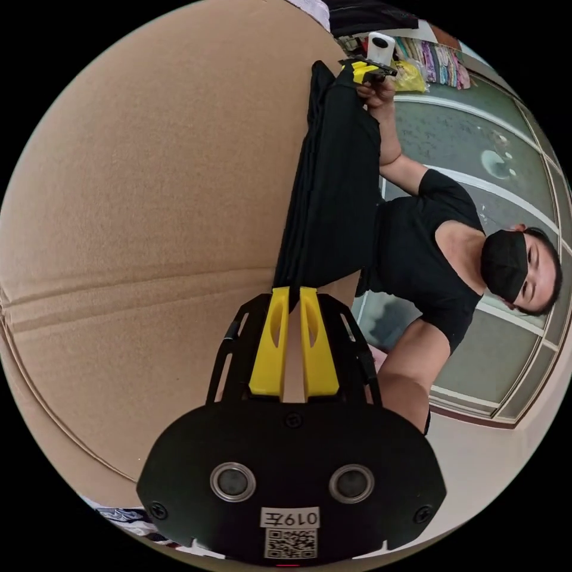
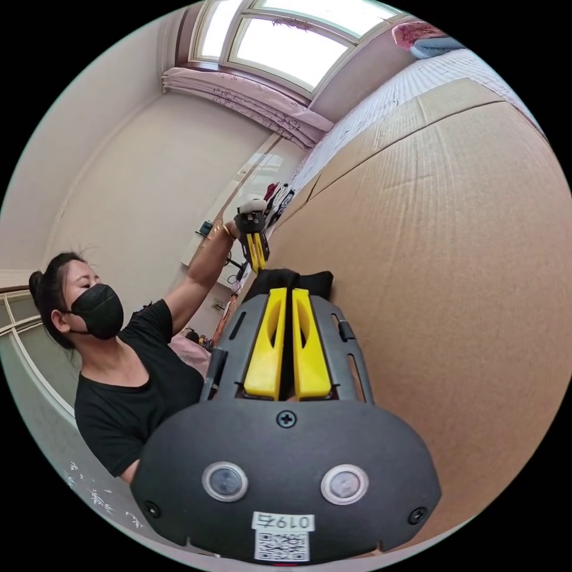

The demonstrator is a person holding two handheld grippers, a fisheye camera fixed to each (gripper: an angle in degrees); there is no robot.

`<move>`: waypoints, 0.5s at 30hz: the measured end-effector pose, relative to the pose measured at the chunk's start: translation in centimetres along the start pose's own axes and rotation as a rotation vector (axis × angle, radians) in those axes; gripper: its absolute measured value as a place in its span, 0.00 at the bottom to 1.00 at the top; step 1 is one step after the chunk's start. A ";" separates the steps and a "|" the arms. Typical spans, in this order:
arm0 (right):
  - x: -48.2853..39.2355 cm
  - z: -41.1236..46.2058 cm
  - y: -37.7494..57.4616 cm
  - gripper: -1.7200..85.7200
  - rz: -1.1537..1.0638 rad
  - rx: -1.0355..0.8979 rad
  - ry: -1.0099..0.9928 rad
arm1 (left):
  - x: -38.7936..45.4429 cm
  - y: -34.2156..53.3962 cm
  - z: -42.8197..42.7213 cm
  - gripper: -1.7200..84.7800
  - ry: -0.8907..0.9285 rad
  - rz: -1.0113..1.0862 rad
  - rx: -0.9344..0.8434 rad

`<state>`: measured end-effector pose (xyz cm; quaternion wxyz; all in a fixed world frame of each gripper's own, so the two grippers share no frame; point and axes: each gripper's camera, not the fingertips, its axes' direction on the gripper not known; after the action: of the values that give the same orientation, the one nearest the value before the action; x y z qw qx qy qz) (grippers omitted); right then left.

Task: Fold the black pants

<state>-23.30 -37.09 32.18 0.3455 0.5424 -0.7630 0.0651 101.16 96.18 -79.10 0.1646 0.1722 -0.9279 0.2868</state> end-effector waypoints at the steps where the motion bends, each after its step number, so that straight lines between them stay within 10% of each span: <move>1: 0.8 0.8 0.9 0.03 -0.005 -0.006 -0.005 | 0.3 -0.3 0.0 0.04 -0.016 0.012 -0.010; 15: -9.5 25.7 1.3 0.09 -0.675 -0.652 0.517 | 3.7 -0.3 1.6 0.04 -0.185 0.055 -0.009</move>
<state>-34.55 -41.31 7.53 0.6743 0.5886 -0.4169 -0.1584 97.69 94.14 -78.69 0.0710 0.1718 -0.9448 0.2699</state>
